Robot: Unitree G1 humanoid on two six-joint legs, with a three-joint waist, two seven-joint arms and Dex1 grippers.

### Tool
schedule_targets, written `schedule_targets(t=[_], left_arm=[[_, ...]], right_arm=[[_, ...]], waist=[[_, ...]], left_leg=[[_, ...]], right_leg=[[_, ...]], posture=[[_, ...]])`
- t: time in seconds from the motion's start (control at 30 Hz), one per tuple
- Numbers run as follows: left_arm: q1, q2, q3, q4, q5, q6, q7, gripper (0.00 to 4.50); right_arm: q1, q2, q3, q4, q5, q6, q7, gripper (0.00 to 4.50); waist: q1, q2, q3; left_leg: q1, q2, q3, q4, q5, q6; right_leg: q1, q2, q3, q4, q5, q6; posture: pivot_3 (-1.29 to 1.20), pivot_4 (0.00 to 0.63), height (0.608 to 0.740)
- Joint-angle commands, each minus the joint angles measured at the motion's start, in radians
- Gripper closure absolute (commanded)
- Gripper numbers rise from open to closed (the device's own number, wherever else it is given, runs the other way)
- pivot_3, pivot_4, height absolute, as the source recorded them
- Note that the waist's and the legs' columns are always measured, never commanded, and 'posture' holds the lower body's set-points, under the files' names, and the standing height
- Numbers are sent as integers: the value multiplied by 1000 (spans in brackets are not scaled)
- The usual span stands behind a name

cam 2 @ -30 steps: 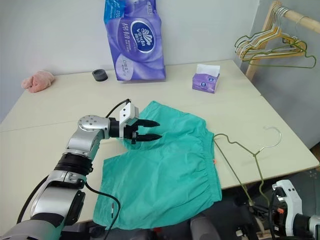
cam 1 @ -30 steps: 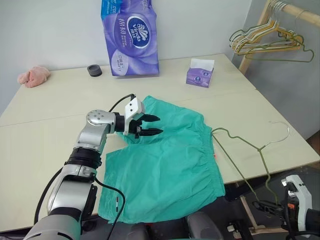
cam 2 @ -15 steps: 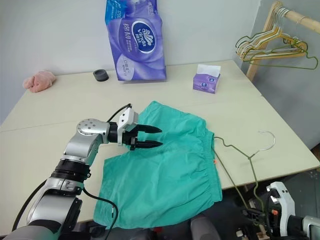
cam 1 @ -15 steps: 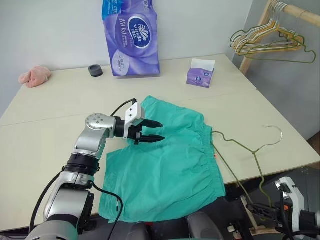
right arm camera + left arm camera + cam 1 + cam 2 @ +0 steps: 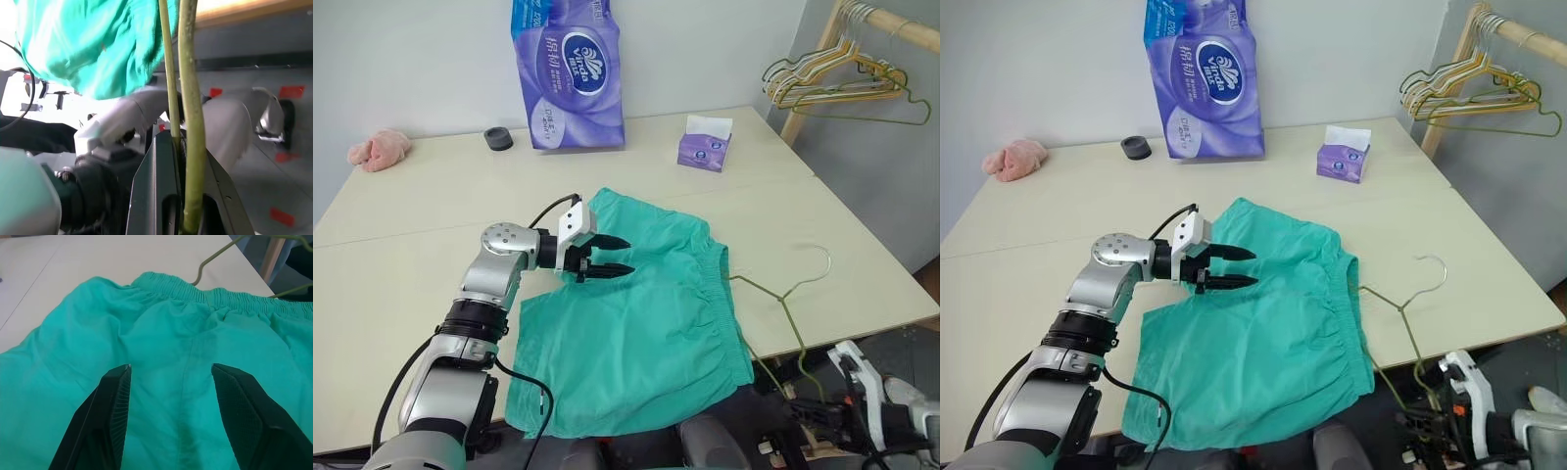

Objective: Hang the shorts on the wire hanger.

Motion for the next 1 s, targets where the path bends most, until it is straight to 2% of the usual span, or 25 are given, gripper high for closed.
schedule_targets(t=[0.03,0.17,0.27,0.53,0.6,0.63,0.77,0.87,1.0], left_arm=[[-26,7,7,-14,-3,-16,10,1751],[-28,9,13,-10,-3,-18,23,1751],[-27,10,14,-11,-5,-17,27,1751],[-51,-6,32,28,-10,-28,84,1751],[-69,-14,39,41,-16,-23,100,1751],[-89,-13,39,49,-22,5,94,1751],[-187,-26,78,118,-51,26,113,1751],[-263,-20,89,169,-55,17,100,1203],[-347,-16,108,217,-75,26,56,45]], right_arm=[[-69,26,5,45,-2,-13,-52,4500],[-174,89,-26,103,-1,-15,-131,4500],[-197,96,-36,106,10,-9,-149,4500],[-197,22,-86,48,59,-20,-132,4500],[-212,-7,-73,22,59,-43,-132,4500],[-209,-62,-28,-12,22,-104,-110,4500],[-257,-130,59,-39,-24,-212,-101,4500],[-319,-143,122,-34,-32,-254,-108,4500],[-387,-164,205,-21,-58,-299,-100,4500]], waist=[[2,0,0],[5,0,0],[6,1,-1],[17,1,-1],[17,1,-1],[16,1,0],[14,1,0],[8,1,0],[-4,1,0]], left_leg=[[0,0,0,0,0,0],[-1,0,0,0,0,0],[-1,0,0,0,0,0],[-1,0,0,0,0,0],[-1,0,0,0,0,0],[-1,0,0,0,0,0],[-1,0,1,0,0,0],[-2,0,1,0,0,0],[-3,0,1,0,0,0]], right_leg=[[0,0,0,0,0,0],[0,0,0,-1,0,0],[0,0,0,-1,0,0],[0,-1,0,-1,1,1],[0,0,0,-1,1,1],[0,0,0,-1,1,1],[-1,0,0,-3,1,2],[0,0,0,-5,1,2],[0,0,1,-7,1,2]], posture=[[-253,88,740],[-253,88,740],[-246,87,740],[-255,88,740],[-262,88,740],[-265,88,740],[-281,87,740],[-281,87,740],[-285,85,740]])
